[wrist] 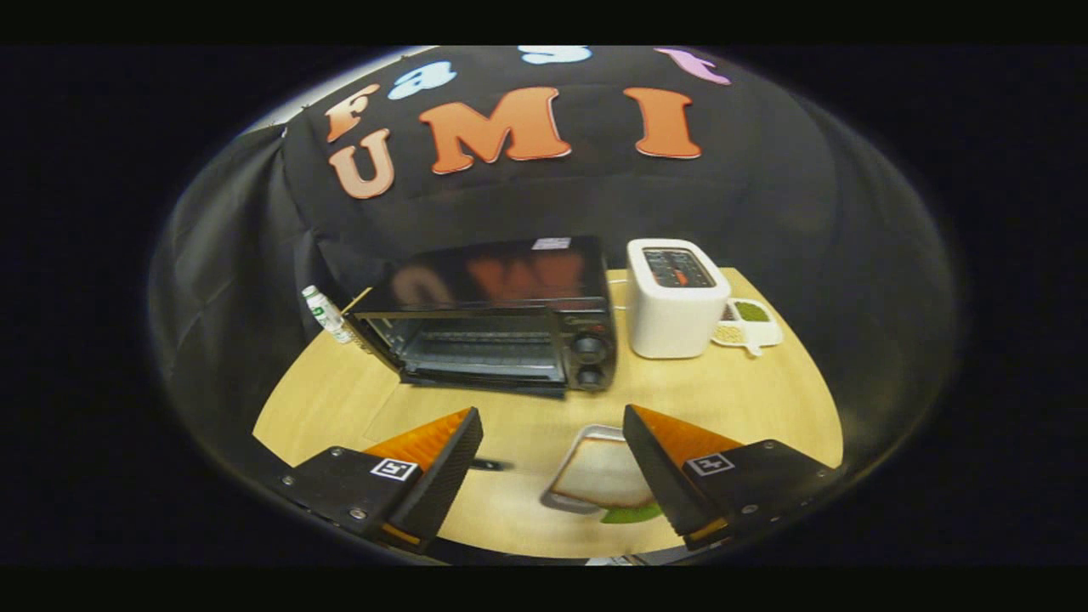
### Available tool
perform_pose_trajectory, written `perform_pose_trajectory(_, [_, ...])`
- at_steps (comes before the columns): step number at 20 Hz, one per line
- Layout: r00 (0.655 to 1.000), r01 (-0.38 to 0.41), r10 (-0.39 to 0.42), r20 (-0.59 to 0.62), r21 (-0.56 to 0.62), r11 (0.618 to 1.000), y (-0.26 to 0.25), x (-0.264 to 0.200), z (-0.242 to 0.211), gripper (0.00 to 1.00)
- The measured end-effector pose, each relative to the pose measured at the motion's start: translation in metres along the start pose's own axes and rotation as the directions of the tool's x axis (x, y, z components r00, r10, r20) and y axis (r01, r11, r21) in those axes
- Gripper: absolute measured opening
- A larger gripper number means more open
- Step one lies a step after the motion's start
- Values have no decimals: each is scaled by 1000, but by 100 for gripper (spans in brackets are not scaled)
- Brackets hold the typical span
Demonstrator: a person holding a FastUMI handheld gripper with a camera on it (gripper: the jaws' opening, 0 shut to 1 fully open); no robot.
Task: Open the toaster oven, put the food inside, and close the toaster oven door.
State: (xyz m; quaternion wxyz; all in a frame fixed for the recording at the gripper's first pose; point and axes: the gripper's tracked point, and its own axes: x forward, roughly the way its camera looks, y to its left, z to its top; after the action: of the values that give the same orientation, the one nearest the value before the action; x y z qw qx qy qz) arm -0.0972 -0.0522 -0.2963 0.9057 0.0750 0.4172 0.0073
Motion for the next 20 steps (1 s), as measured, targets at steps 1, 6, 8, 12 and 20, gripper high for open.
perform_pose_trajectory(1, [1000,16,-16,-16,3,1000,-12,-2,-5,99])
perform_pose_trajectory(6, [992,51,-42,-117,77,996,-52,-1,-49,99])
perform_pose_trajectory(8, [985,65,-45,-168,116,991,-62,5,-74,99])
perform_pose_trajectory(12, [972,59,-13,-235,192,980,-68,22,-113,99])
perform_pose_trajectory(20, [959,8,109,-262,406,914,-48,58,-143,91])
